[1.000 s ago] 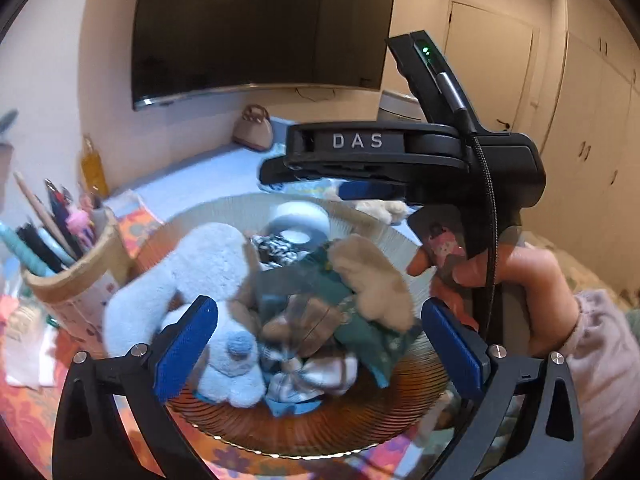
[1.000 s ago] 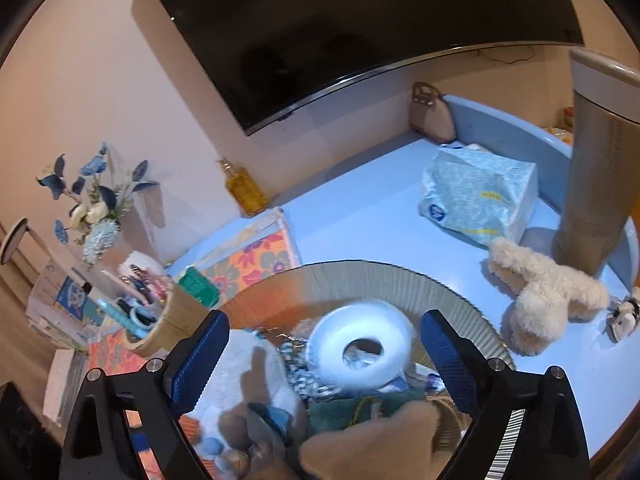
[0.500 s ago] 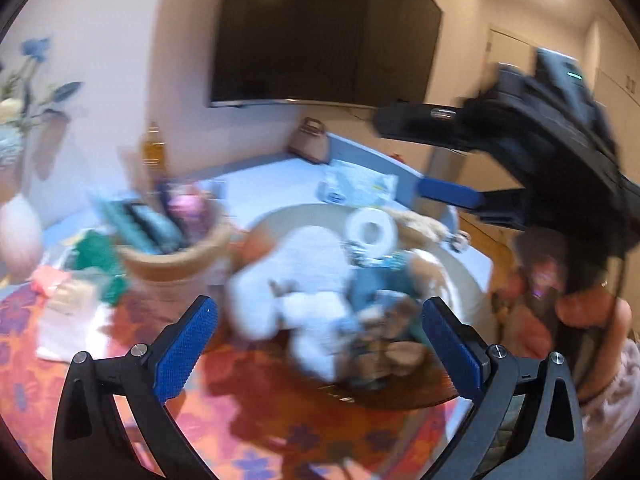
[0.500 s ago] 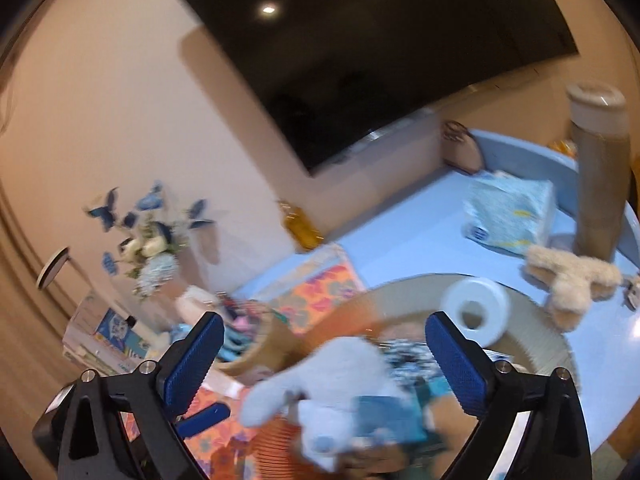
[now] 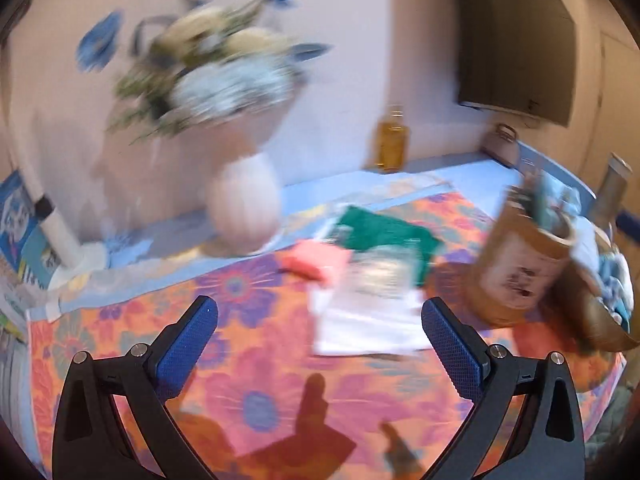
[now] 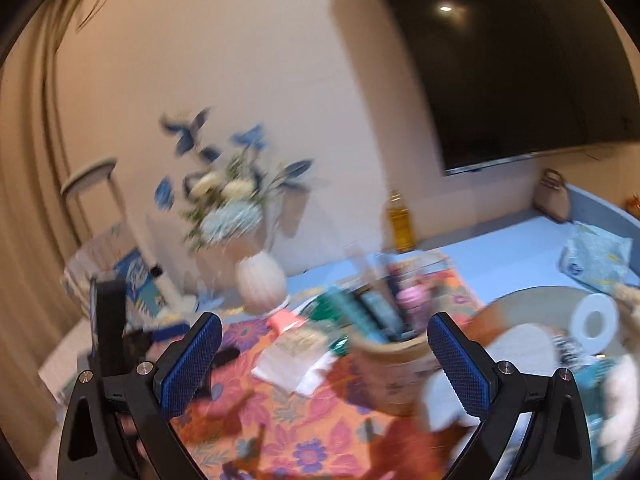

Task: Organize soft objects
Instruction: 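Return both tools to the desk toward the pink pack and clear bag, then grasp the pink pack with the left tool while the right grasps the clear printed bag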

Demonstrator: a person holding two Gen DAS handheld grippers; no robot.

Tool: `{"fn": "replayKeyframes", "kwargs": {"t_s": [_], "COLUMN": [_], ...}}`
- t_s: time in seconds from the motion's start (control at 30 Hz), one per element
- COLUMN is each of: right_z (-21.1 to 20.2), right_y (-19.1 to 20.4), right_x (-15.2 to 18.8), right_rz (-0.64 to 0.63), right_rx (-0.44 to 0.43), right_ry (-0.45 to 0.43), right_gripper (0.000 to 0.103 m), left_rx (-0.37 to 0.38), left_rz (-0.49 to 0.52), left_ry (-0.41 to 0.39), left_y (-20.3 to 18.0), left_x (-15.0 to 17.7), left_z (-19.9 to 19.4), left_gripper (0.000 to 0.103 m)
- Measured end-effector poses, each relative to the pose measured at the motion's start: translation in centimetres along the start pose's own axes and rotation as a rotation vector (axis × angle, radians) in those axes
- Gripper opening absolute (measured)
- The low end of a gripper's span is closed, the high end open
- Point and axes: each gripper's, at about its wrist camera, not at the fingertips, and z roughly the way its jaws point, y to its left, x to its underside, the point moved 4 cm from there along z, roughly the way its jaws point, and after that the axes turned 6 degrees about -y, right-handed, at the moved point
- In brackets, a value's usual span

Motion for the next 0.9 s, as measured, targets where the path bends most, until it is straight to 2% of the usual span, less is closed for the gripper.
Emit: {"fn": "replayKeyframes", "kwargs": {"t_s": [0.1,0.2,0.27,0.37,0.47,0.57,0.63,0.7,0.77,0.83,0.9], "right_z": [2.5,5.7,8.3,11.7,14.5,16.4,17.2,18.3,19.6,20.6,20.9], "right_y": [3.4,5.4,5.6,4.6,3.9,2.8,2.0,1.5,1.7,1.9,1.7], "right_x": [2.5,5.0,6.4,8.2,9.6,9.7,9.4,9.0,9.2,9.3,9.4], "right_rz": [-0.078,-0.148,-0.135,-0.037,-0.043,0.001,0.008,0.009,-0.006,-0.027,-0.013], "right_rx": [-0.019,0.040,0.080,0.121,0.201,0.221,0.259,0.285,0.274,0.284,0.287], "right_ry": [0.049,0.112,0.168,0.229,0.272,0.308,0.304,0.305,0.332,0.365,0.368], "right_gripper": [0.103,0.103,0.103,0.103,0.103,0.103,0.103,0.102,0.102,0.102,0.102], "left_rx": [0.003,0.036,0.060,0.065,0.058,0.101,0.123,0.160,0.197,0.209,0.181], "left_rz": [-0.050,-0.081,-0.079,-0.055,-0.024,-0.007,-0.001,-0.033,-0.085,-0.096,-0.063], "left_ry": [-0.009,-0.007,0.000,0.008,0.052,0.057,0.090,0.144,0.173,0.159,0.169], "left_y": [2.5,3.4,2.9,2.3,1.9,1.5,1.3,1.7,2.3,2.5,2.0], "left_x": [0.1,0.1,0.2,0.0,0.3,0.4,0.4,0.5,0.6,0.5,0.7], "left_z": [1.3,3.1,4.3,6.5,9.4,11.4,12.8,14.3,15.1,15.1,15.3], "left_gripper": [0.102,0.102,0.102,0.102,0.102,0.102,0.102,0.102,0.102,0.102,0.099]}}
